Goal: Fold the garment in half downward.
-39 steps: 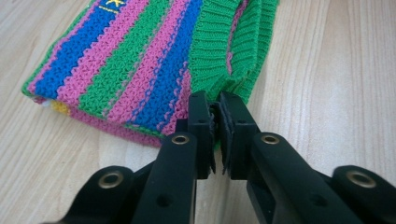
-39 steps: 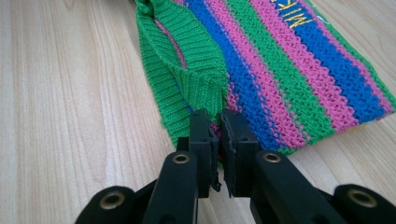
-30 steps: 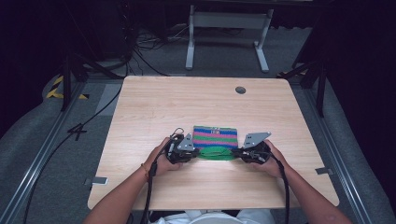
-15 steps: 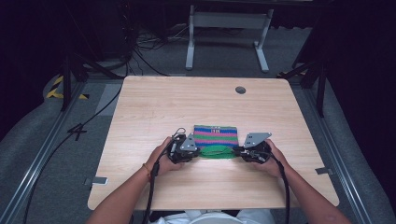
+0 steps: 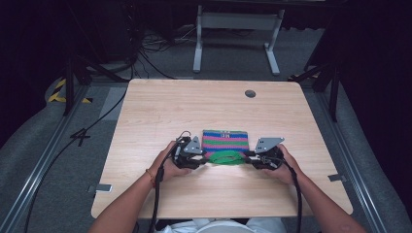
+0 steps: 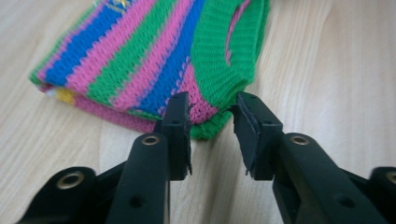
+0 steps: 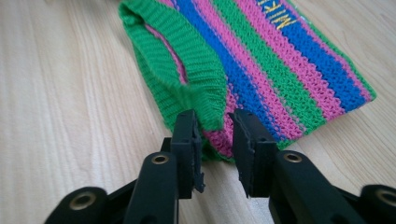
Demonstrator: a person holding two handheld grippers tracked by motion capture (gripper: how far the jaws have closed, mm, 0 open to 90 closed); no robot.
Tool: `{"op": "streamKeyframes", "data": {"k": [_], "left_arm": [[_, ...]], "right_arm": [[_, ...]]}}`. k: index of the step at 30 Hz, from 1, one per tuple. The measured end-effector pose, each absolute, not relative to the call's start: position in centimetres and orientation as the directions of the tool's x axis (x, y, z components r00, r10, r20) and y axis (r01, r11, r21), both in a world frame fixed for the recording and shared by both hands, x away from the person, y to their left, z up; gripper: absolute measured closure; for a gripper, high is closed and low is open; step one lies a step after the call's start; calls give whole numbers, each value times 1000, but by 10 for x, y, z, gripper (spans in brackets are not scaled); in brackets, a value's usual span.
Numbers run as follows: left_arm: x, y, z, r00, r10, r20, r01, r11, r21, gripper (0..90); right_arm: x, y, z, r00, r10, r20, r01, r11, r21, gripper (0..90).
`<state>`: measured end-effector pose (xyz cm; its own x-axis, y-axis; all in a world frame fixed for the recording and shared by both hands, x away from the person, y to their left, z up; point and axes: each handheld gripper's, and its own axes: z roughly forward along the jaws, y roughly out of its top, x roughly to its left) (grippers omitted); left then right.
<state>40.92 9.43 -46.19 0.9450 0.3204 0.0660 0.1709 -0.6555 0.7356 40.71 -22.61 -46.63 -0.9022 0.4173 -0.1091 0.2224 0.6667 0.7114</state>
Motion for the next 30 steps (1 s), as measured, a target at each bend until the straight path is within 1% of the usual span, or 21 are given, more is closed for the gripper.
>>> {"op": "streamKeyframes", "data": {"k": [1,3,7,10,14,20,21,22,23,24,25,27,28,29,30], "left_arm": [[410,96,-460,942,327,76,167,-653,739,630],[409,97,-459,933,350,77,177,-637,750,595],[411,94,-460,935,349,66,185,-638,747,588],[411,90,-463,940,334,65,185,-662,727,569],[412,89,-464,937,341,72,187,-667,721,545],[411,89,-462,925,365,109,195,-699,689,468],[411,89,-462,925,366,100,205,-705,679,443],[411,90,-463,925,368,95,217,-718,662,387],[412,91,-463,920,375,112,225,-741,632,360],[412,91,-463,920,375,112,225,-741,632,311],[412,91,-463,915,388,112,242,-749,617,311],[411,90,-462,901,408,145,252,-767,590,285],[411,91,-460,902,408,140,252,-762,597,269],[409,93,-456,904,405,138,246,-756,606,269],[409,93,-456,904,405,138,246,-756,606,267]], "right_arm": [[406,-227,-464,-905,414,-98,222,656,721,691],[405,-228,-461,-899,425,-108,218,647,731,685],[405,-228,-456,-890,441,-115,213,626,750,693],[405,-224,-458,-892,437,-117,213,634,744,678],[405,-224,-459,-892,439,-111,220,634,742,658],[406,-225,-460,-878,466,-111,244,635,732,565],[407,-225,-460,-877,467,-111,248,637,730,541],[407,-225,-461,-876,471,-107,260,646,718,497],[407,-225,-461,-874,472,-111,261,651,713,480],[407,-225,-461,-874,472,-111,261,651,713,480],[407,-225,-461,-874,472,-116,262,659,705,460],[407,-224,-461,-877,466,-120,266,678,685,413],[406,-223,-460,-877,464,-127,265,685,678,386],[405,-223,-458,-866,479,-143,270,688,674,337],[405,-223,-458,-866,479,-143,270,688,674,337]]}}
